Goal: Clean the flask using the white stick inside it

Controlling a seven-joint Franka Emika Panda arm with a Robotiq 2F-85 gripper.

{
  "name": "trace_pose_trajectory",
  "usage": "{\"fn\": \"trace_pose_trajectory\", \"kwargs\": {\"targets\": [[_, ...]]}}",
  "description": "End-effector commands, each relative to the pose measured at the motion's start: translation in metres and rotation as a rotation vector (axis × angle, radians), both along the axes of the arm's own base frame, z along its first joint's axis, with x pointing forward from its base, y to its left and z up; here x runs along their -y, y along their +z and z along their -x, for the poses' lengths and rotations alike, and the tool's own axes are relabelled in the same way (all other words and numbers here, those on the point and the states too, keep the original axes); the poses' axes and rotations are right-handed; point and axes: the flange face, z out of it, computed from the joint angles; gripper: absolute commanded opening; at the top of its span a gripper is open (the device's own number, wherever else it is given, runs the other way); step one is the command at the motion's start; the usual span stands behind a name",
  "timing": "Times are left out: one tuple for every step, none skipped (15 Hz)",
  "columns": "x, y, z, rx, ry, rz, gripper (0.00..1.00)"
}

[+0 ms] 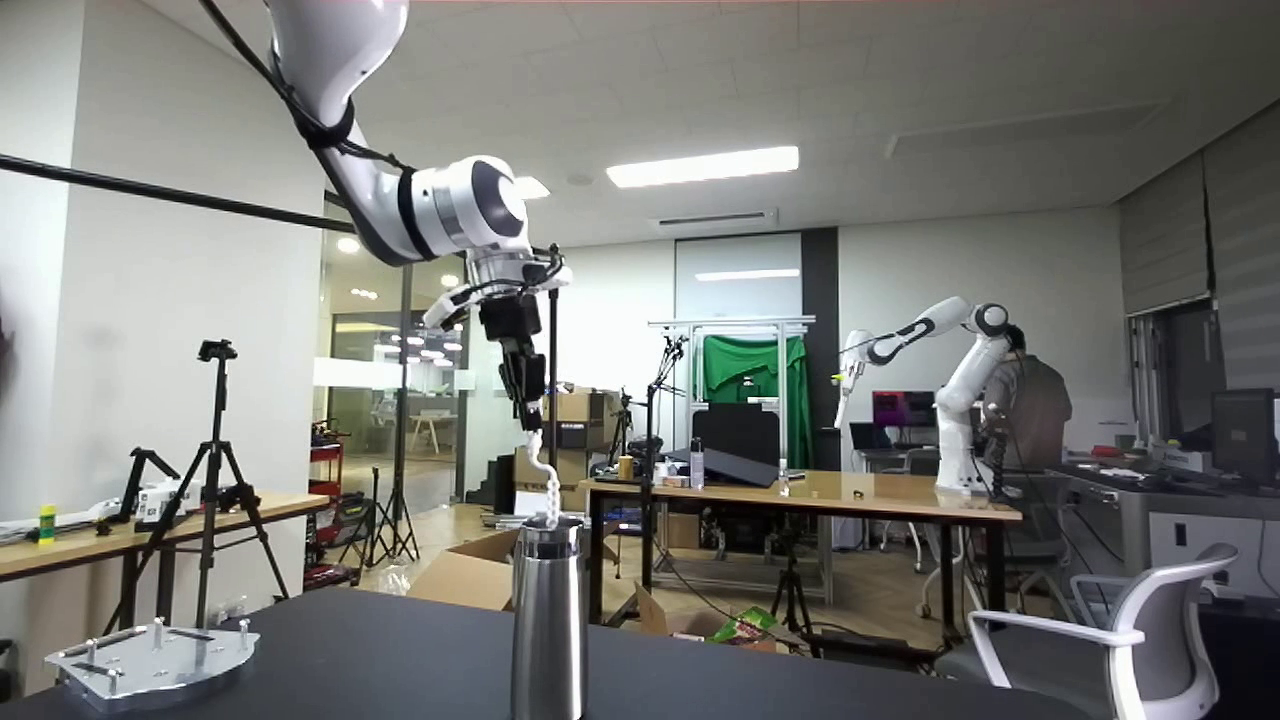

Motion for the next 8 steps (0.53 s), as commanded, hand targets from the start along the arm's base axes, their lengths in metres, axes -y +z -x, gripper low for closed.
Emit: {"fn": "trace_pose_trajectory", "kwargs": {"targets": [[0.001,0.032,0.031,0.028,0.024,0.013,0.04],[0.002,0.037,0.036,0.029,0.031,0.007,0.04],[0.002,0.04,0.041,0.027,0.038,-0.003,0.04],[0.005,0.04,0.044,0.026,0.049,-0.012,0.04],[0.008,0.04,0.047,0.023,0.055,-0.017,0.04],[0.012,0.039,0.048,0.016,0.058,-0.023,0.04],[0.017,0.037,0.048,0.016,0.056,-0.024,0.04],[0.022,0.035,0.047,0.016,0.056,-0.026,0.04]]}}
